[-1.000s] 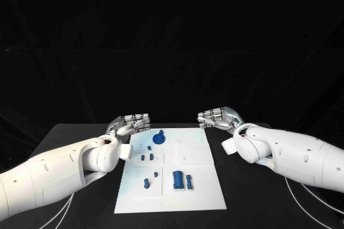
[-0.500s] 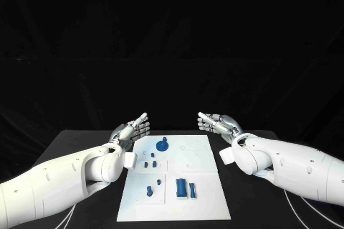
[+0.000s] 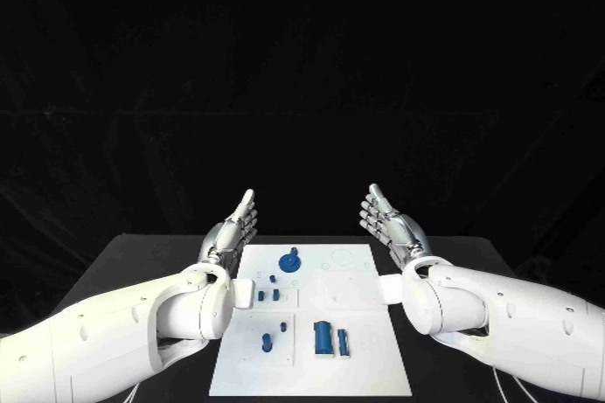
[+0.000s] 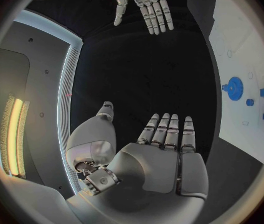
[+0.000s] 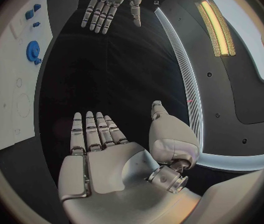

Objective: Assemble the parts on the task board

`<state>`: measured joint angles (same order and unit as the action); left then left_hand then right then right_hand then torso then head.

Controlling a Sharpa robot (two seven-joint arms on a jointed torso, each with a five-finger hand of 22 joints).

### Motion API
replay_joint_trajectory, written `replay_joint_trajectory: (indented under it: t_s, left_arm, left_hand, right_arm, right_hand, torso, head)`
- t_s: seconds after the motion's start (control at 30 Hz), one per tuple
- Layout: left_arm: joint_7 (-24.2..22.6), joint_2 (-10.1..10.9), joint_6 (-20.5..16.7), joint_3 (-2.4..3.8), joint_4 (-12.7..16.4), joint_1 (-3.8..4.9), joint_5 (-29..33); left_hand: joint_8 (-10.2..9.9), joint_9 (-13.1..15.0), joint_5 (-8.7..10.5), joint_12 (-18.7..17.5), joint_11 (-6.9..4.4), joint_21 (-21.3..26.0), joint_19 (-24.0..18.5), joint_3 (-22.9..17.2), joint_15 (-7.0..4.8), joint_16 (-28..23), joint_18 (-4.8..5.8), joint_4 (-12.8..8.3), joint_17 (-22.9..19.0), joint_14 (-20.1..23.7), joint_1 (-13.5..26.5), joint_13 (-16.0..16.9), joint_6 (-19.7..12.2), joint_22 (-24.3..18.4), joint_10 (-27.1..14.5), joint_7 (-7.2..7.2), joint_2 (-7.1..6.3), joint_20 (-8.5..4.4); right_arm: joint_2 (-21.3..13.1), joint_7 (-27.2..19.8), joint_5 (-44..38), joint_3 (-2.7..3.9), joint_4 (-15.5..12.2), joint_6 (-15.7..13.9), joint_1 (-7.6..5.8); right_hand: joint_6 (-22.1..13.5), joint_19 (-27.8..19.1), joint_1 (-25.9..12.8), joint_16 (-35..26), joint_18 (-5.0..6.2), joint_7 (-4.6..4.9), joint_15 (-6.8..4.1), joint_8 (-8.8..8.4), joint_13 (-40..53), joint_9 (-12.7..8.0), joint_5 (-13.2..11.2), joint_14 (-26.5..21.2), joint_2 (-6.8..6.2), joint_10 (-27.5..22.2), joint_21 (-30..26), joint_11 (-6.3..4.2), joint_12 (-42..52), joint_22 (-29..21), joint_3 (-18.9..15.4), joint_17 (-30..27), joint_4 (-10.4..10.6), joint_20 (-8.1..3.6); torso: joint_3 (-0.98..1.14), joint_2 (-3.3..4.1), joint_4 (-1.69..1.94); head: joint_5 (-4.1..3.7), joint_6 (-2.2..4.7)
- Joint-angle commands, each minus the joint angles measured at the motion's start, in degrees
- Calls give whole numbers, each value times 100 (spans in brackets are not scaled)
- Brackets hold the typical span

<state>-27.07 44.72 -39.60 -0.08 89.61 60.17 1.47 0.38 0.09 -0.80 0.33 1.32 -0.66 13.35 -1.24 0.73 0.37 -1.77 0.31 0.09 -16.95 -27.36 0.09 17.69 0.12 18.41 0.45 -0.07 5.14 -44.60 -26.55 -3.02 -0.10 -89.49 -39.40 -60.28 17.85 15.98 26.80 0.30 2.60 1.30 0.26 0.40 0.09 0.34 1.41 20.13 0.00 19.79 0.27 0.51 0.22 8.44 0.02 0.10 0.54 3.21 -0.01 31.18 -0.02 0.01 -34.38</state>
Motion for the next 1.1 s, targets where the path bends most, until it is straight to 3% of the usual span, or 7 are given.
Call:
replay_joint_trajectory:
  t_s: [0.03, 0.3, 0.33, 0.9, 0.97, 1.0, 1.1]
  left_arm:
    - [-272, -3, -452, 8, 34, -1, -147]
    - [-272, -3, -452, 8, 34, -1, -147]
    - [-272, -3, -452, 8, 34, -1, -147]
    - [-272, -3, -452, 8, 34, -1, -147]
    - [-272, -3, -452, 8, 34, -1, -147]
    - [-272, -3, -452, 8, 34, -1, -147]
    - [-272, -3, -452, 8, 34, -1, -147]
  left_hand:
    - [-38, -9, 80, -33, -132, 66, -415, 124, -73, -37, 177, -31, -9, 525, 849, -9, -549, -12, -570, -45, 7, -514]
    - [-38, -9, 80, -33, -132, 66, -679, 124, -73, -37, 177, -31, -9, 871, 1402, -9, -911, -12, -943, -45, 7, -514]
    - [-38, -9, 80, -33, -132, 66, -692, 124, -73, -37, 177, -31, -9, 893, 1439, -9, -930, -12, -969, -45, 7, -514]
    - [-38, -9, 80, -33, -132, 66, -1335, 124, -73, -37, 177, -31, -9, 1273, 2084, -9, -1327, -12, -1388, -45, 7, -514]
    - [-38, -9, 80, -33, -132, 66, -1335, 124, -73, -37, 177, -31, -9, 1695, 2124, -9, -1367, -12, -1428, -45, 7, -514]
    - [-38, -9, 80, -33, -132, 66, -1335, 124, -73, -37, 177, -31, -9, 1695, 2159, -9, -1769, -12, -1438, -45, 7, -514]
    - [-38, -9, 80, -33, -132, 66, -1335, 124, -73, -37, 177, -31, -9, 1695, 2238, -9, -1769, -12, -1841, -45, 7, -514]
  right_arm:
    - [-9, -325, 302, 10, -47, -472, 12]
    - [-9, -325, 302, 10, -47, -472, 12]
    - [-9, -325, 302, 10, -47, -472, 12]
    - [-9, -325, 302, 10, -47, -472, 12]
    - [-9, -325, 302, 10, -47, -472, 12]
    - [-9, -325, 302, 10, -47, -472, 12]
    - [-9, -325, 302, 10, -47, -472, 12]
  right_hand:
    - [-552, -492, -827, -30, -260, -130, -26, -40, -9, -34, -141, -622, 0, -611, -27, -51, -22, -261, -2, -10, -54, -321]
    - [-917, -816, -1372, -30, -260, -130, -26, -40, -9, -34, -141, -1032, 0, -1013, -27, -51, -22, -432, -2, -10, -54, -321]
    - [-940, -841, -1408, -30, -260, -130, -26, -40, -9, -34, -141, -1060, 0, -1039, -27, -51, -22, -844, -2, -10, -54, -321]
    - [-1361, -1195, -2037, -30, -260, -130, -26, -40, -9, -34, -141, -1531, 0, -1502, -27, -51, -22, -844, -2, -10, -54, -321]
    - [-1785, -1598, -2680, -30, -260, -130, -26, -40, -9, -34, -141, -2013, 0, -1979, -27, -51, -22, -844, -2, -10, -54, -321]
    - [-1785, -1598, -2680, -30, -260, -130, -26, -40, -9, -34, -141, -2013, 0, -1979, -27, -51, -22, -844, -2, -10, -54, -321]
    - [-1785, -1598, -2680, -30, -260, -130, -26, -40, -9, -34, -141, -2013, 0, -1979, -27, -51, -22, -844, -2, -10, -54, -321]
  torso:
    - [1, 0, 2]
    - [1, 0, 2]
    - [1, 0, 2]
    - [1, 0, 2]
    - [1, 0, 2]
    - [1, 0, 2]
    - [1, 0, 2]
  head:
    - [-1, 0]
    - [-1, 0]
    - [-1, 0]
    - [-1, 0]
    - [-1, 0]
    - [-1, 0]
    - [-1, 0]
